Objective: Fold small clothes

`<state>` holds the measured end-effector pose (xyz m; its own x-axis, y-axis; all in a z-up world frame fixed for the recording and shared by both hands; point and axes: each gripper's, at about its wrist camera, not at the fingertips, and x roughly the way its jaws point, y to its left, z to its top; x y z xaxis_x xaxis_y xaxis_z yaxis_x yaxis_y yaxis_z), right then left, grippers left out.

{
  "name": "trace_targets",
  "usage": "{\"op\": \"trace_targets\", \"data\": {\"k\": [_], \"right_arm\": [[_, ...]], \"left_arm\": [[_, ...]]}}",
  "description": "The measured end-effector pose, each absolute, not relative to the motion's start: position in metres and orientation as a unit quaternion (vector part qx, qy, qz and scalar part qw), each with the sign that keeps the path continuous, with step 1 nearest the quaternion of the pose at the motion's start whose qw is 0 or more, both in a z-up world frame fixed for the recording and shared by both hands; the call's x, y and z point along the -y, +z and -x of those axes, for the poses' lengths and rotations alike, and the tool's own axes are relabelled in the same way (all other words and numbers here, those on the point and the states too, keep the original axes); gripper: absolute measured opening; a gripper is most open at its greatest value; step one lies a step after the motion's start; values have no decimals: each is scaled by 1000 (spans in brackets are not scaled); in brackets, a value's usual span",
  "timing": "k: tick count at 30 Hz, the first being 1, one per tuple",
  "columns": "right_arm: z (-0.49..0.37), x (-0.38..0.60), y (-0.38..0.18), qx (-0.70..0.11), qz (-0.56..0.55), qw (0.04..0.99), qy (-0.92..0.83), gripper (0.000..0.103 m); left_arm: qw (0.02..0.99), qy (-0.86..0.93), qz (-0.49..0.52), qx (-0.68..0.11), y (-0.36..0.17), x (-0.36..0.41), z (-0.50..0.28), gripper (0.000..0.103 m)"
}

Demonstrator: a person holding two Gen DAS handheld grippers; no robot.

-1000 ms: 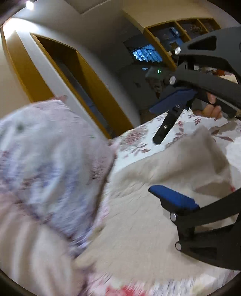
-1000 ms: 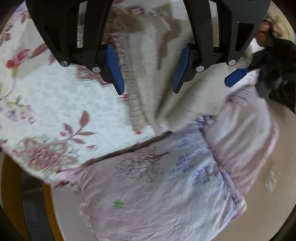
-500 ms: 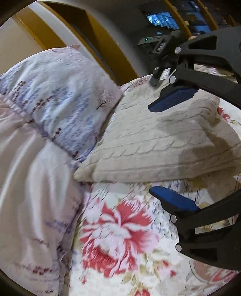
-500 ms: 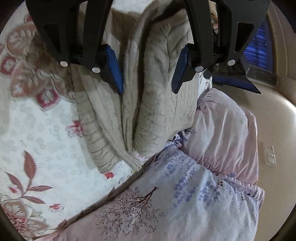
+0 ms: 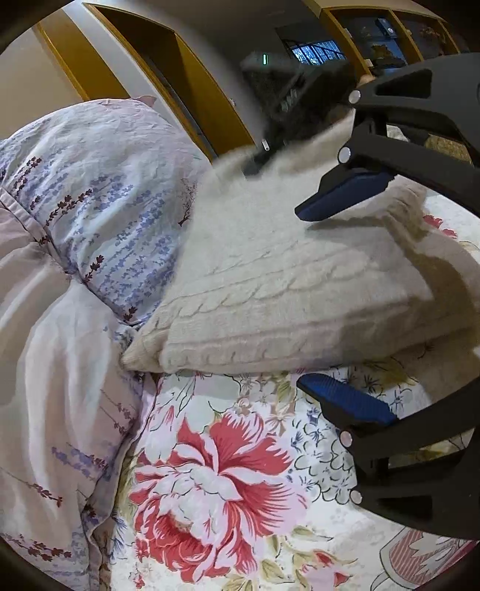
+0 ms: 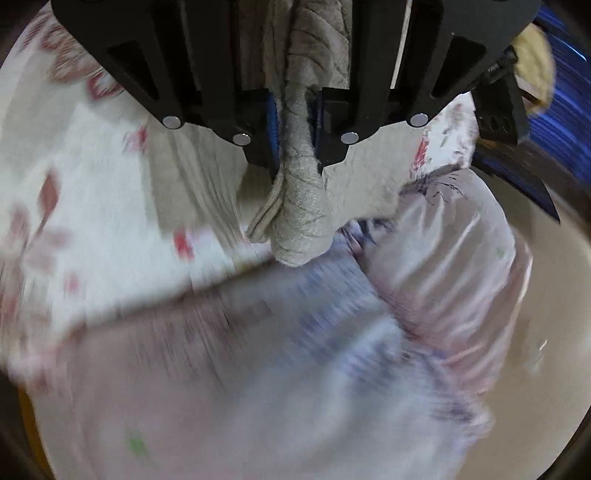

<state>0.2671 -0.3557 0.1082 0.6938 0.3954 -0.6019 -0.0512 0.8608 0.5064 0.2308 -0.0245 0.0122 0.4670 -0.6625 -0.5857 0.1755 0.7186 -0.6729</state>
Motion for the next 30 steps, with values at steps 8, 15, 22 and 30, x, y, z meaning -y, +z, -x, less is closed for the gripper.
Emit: {"op": "trace_targets", "data": {"k": [8, 15, 22, 30], "right_arm": [[-257, 367, 112, -371, -146, 915, 54, 14], [-246, 372, 120, -333, -124, 934, 41, 14], [-265, 390, 82, -406, -148, 902, 3, 14], [-236, 428, 83, -413, -248, 876, -12, 50]], "left_arm": [[817, -275, 247, -444, 18, 30, -224, 84], [818, -290, 236, -437, 18, 36, -223, 84], [813, -302, 237, -438, 13, 38, -225, 84], [818, -290, 248, -429, 24, 34, -219, 83]]}}
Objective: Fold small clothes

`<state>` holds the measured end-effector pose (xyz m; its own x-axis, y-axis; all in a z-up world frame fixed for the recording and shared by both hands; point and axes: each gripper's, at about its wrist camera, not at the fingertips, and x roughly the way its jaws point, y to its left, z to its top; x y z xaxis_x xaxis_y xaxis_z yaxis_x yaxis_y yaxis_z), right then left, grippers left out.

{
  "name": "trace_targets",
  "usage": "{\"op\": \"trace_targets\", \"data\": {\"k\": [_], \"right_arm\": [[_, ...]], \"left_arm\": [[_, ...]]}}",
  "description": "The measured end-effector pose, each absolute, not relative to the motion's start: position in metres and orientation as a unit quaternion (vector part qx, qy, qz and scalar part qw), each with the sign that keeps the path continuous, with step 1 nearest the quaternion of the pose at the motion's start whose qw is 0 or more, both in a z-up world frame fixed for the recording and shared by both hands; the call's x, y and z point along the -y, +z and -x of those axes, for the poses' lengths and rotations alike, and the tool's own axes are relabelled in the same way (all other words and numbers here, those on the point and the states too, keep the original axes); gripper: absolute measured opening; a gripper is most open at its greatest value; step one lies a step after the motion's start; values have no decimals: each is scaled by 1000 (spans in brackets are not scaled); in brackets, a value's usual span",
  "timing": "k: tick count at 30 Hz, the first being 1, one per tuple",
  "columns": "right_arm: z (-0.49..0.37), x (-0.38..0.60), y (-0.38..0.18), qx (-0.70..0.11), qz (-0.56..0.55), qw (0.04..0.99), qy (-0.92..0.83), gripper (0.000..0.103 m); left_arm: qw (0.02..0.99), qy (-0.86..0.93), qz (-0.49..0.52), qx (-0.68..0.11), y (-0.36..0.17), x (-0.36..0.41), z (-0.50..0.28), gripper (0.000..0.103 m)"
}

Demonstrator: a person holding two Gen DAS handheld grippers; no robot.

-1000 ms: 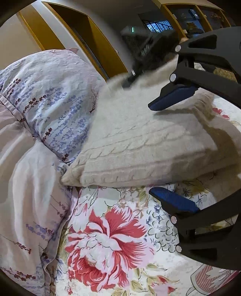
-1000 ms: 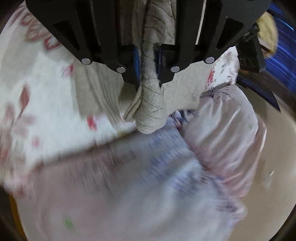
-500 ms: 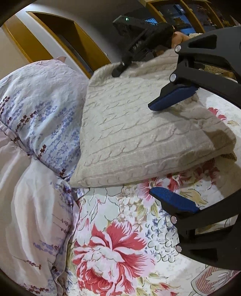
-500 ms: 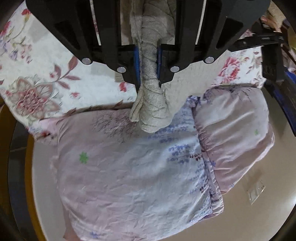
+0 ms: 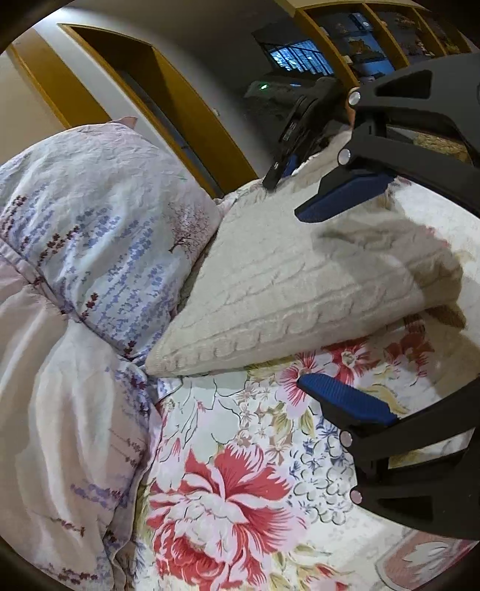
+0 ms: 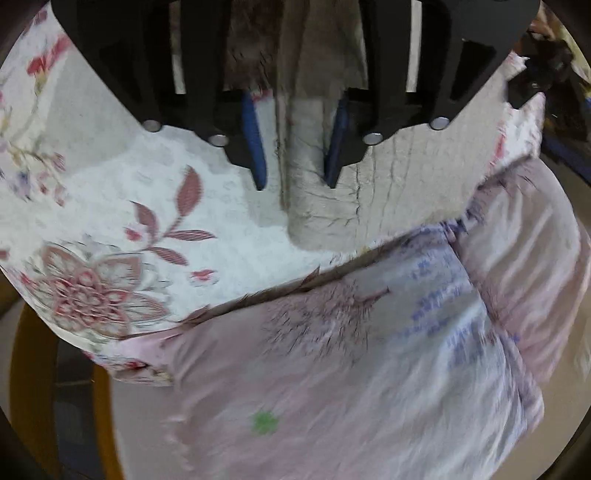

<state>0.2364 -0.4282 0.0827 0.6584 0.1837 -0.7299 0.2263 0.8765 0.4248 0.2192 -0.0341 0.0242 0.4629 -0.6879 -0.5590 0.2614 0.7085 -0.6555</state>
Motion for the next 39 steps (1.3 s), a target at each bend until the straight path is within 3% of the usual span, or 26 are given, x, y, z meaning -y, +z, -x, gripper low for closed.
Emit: {"op": "trace_targets", "data": {"k": [9, 17, 20, 22, 23, 24, 26, 29, 34, 39], "right_arm": [[-163, 427, 108, -396, -328, 855, 66, 53], [-135, 404, 106, -402, -321, 852, 101, 51], [-136, 395, 100, -410, -310, 852, 100, 41], [-140, 389, 93, -424, -294, 851, 97, 17], [-142, 386, 92, -428, -286, 853, 94, 11], [-140, 385, 97, -417, -278, 861, 89, 10], [-131, 384, 114, -378, -259, 885, 86, 9], [-117, 389, 133, -343, -234, 907, 75, 9], [-121, 400, 82, -420, -216, 881, 24, 8], [-122, 409, 63, -431, -258, 864, 32, 9]], "left_arm": [[803, -295, 253, -452, 36, 26, -191, 82], [782, -294, 263, -482, 22, 26, -172, 70], [777, -292, 259, -494, 17, 31, -169, 59], [775, -291, 246, -504, 12, 37, -169, 47], [773, -294, 241, -507, 11, 39, -169, 34], [771, -298, 238, -510, 9, 41, -169, 25], [775, -302, 235, -503, 12, 40, -167, 19], [779, -312, 237, -489, 19, 33, -162, 16], [781, -316, 215, -494, 13, 34, -154, 14], [778, -316, 211, -500, 8, 36, -158, 17]]}}
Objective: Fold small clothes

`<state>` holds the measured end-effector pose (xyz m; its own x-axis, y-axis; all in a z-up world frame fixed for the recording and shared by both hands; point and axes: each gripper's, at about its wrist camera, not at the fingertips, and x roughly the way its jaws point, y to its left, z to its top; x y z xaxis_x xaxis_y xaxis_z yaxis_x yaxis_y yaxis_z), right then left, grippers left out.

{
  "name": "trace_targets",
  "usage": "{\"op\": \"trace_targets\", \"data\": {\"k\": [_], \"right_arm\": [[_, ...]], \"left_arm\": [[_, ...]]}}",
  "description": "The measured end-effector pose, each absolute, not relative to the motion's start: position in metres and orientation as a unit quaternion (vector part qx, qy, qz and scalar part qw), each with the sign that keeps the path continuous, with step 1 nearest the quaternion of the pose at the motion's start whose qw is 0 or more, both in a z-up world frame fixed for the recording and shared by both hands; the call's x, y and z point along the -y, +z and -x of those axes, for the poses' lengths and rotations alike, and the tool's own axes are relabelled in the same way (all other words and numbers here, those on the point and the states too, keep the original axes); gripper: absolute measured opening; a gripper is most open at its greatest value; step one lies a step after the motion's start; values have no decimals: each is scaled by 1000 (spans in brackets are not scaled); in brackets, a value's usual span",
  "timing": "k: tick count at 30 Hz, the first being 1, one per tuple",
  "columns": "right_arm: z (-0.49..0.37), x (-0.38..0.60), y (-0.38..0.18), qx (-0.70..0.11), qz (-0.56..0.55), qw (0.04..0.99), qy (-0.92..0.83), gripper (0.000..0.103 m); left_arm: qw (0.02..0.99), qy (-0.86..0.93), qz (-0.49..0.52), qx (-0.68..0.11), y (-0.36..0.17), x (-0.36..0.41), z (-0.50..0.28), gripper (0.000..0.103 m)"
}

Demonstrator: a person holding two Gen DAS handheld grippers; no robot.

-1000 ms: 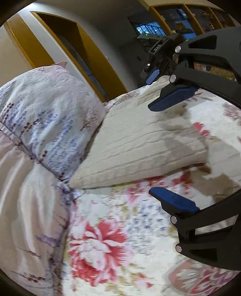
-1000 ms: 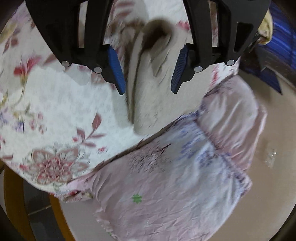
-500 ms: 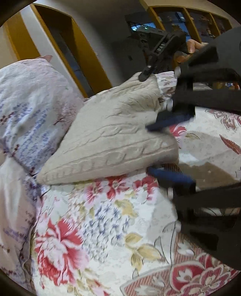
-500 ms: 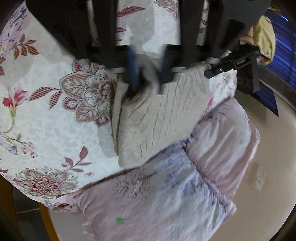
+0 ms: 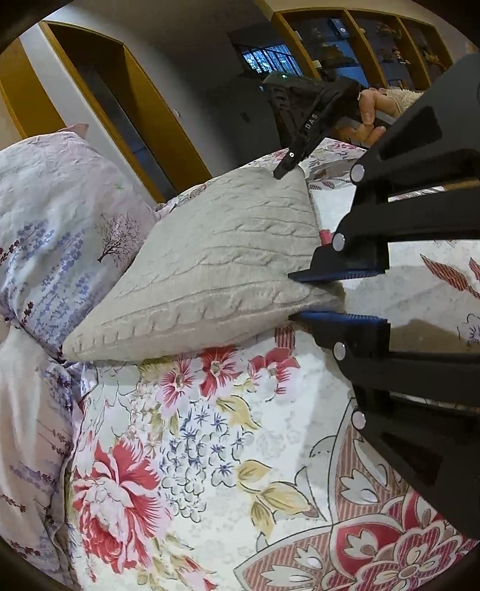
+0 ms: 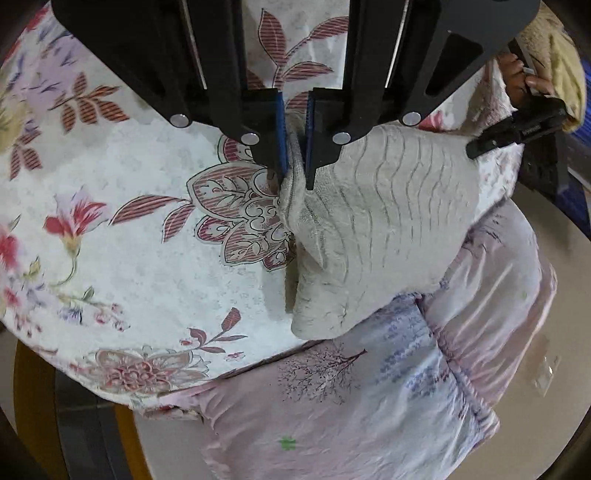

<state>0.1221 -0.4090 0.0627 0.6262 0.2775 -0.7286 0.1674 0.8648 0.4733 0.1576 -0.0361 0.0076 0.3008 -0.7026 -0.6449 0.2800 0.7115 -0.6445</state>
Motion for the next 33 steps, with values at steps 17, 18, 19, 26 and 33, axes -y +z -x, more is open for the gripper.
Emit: {"op": "trace_targets", "data": {"k": [17, 18, 19, 26, 33], "right_arm": [[-221, 451, 55, -453, -406, 792, 56, 47], [-228, 449, 52, -459, -402, 791, 54, 40], [-238, 445, 50, -463, -391, 793, 58, 32], [-248, 420, 104, -361, -231, 902, 51, 8], [-265, 416, 51, -452, -193, 871, -31, 8]], "left_arm": [[786, -265, 261, -493, 14, 40, -213, 74], [784, -265, 265, -496, 11, 41, -215, 74], [781, -264, 269, -498, 9, 43, -219, 74], [797, -265, 245, -484, 12, 53, -225, 74], [800, -278, 232, -479, 9, 61, -227, 75]]}}
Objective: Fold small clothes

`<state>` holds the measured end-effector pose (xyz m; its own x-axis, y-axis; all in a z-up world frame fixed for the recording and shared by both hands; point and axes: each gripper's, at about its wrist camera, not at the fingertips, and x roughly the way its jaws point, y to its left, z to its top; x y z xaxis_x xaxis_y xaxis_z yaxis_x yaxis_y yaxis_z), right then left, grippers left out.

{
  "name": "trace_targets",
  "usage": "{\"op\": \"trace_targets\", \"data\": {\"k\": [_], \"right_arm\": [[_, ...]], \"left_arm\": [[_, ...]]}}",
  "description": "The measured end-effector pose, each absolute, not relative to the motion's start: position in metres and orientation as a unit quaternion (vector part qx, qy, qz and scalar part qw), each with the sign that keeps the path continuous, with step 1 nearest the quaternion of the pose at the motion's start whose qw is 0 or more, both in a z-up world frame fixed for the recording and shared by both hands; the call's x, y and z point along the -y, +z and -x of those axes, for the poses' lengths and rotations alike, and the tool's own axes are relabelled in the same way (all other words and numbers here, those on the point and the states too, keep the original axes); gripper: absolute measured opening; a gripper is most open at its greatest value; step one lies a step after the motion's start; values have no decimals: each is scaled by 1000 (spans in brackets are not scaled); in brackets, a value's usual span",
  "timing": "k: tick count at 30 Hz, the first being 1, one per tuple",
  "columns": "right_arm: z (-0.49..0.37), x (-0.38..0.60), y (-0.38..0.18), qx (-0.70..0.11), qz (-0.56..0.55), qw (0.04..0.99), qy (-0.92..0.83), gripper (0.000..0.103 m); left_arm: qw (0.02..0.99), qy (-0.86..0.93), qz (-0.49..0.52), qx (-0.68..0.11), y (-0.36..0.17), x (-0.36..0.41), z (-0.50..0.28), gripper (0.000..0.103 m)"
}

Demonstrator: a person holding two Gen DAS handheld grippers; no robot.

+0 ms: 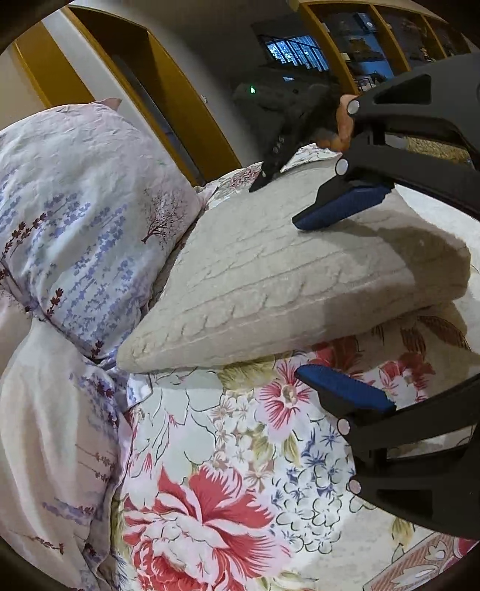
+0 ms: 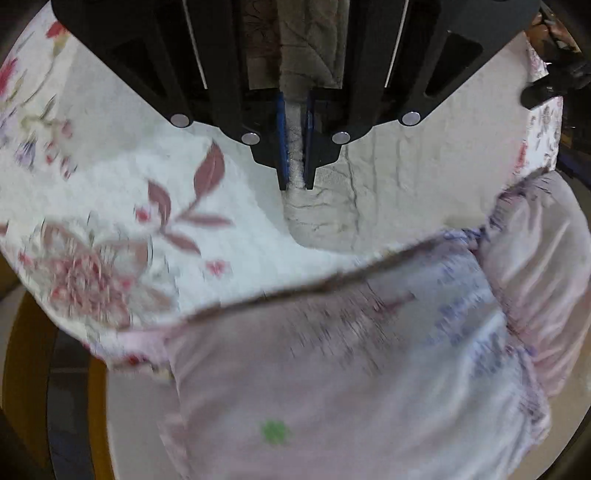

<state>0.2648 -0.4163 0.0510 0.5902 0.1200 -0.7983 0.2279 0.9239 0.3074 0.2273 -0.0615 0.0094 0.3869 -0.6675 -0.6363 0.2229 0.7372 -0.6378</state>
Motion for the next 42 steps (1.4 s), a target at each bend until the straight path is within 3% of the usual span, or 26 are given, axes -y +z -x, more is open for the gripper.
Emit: {"op": "trace_targets", "data": {"k": [4, 8, 15, 22, 30, 31, 33, 35, 42], "right_arm": [[-264, 412, 53, -457, -177, 871, -34, 13], [-241, 419, 84, -407, -194, 892, -33, 31], [-217, 387, 104, -396, -158, 904, 36, 31], [-205, 358, 66, -425, -83, 900, 47, 31], [-182, 375, 71, -426, -135, 893, 43, 33], [-183, 379, 77, -431, -144, 890, 43, 39], [-184, 389, 86, -423, -175, 888, 48, 63], [-187, 404, 96, -403, -214, 889, 41, 75], [-218, 454, 75, -438, -343, 830, 40, 76]], "left_arm": [[801, -277, 231, -478, 11, 61, -227, 76], [804, -278, 225, -476, 15, 61, -225, 77], [805, -280, 206, -480, 14, 73, -222, 79], [824, -263, 157, -476, 16, 84, -221, 83], [823, -261, 152, -481, 12, 84, -224, 88], [821, -261, 153, -484, 11, 84, -225, 88], [819, -260, 155, -487, 12, 83, -225, 89], [819, -258, 152, -489, 13, 84, -227, 90], [828, -253, 122, -485, 18, 96, -235, 93]]}}
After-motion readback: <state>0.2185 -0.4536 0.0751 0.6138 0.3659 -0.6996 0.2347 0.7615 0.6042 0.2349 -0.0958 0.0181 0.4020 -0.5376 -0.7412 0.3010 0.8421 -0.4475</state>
